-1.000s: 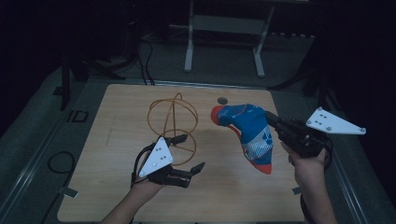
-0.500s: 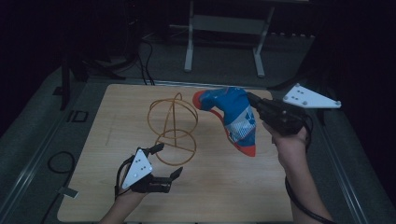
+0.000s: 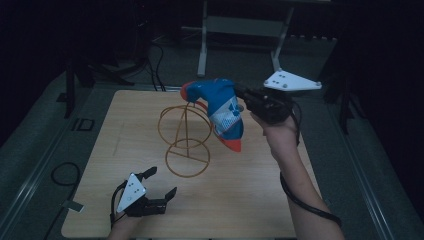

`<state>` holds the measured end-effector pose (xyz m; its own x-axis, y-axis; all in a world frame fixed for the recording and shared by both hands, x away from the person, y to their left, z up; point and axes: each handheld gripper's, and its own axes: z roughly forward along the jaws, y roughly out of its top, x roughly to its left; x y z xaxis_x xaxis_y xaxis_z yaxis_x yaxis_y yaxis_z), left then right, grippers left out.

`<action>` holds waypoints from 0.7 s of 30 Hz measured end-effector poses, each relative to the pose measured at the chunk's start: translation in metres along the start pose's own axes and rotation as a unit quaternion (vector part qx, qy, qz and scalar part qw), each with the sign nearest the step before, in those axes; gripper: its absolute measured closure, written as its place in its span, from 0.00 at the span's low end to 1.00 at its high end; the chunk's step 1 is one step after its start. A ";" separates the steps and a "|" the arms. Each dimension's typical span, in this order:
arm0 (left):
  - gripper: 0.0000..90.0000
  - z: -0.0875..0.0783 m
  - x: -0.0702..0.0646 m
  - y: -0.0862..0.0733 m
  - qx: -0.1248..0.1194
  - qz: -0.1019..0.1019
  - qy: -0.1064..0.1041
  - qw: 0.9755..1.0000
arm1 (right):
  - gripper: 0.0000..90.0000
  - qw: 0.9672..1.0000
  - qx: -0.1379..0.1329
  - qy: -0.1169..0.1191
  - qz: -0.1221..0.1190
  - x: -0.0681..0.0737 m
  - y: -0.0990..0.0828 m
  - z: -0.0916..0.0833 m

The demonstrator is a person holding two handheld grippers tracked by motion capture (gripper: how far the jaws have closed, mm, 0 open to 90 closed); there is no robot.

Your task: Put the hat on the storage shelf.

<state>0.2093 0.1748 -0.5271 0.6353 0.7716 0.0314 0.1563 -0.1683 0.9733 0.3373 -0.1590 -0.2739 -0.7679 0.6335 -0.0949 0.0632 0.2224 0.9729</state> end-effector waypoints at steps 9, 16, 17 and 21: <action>0.11 -0.008 0.009 -0.012 -0.007 -0.010 0.023 1.000 | 1.00 0.999 0.016 0.025 -0.012 0.027 0.012 0.041; 0.11 -0.009 0.013 -0.018 -0.004 -0.015 0.031 0.999 | 1.00 0.997 0.035 0.054 -0.032 0.051 0.016 0.070; 0.11 -0.009 0.014 -0.019 -0.005 -0.017 0.031 0.999 | 1.00 0.997 0.039 0.053 -0.041 0.054 0.015 0.074; 0.11 -0.009 0.015 -0.022 -0.004 -0.022 0.031 0.999 | 1.00 0.996 0.062 0.060 -0.035 0.056 0.007 0.090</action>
<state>0.2084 0.1956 -0.5456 0.5793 0.8151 0.0032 0.1769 -0.1295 0.9757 0.3517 -0.0551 -0.2916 -0.8436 0.5214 -0.1287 0.0792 0.3579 0.9304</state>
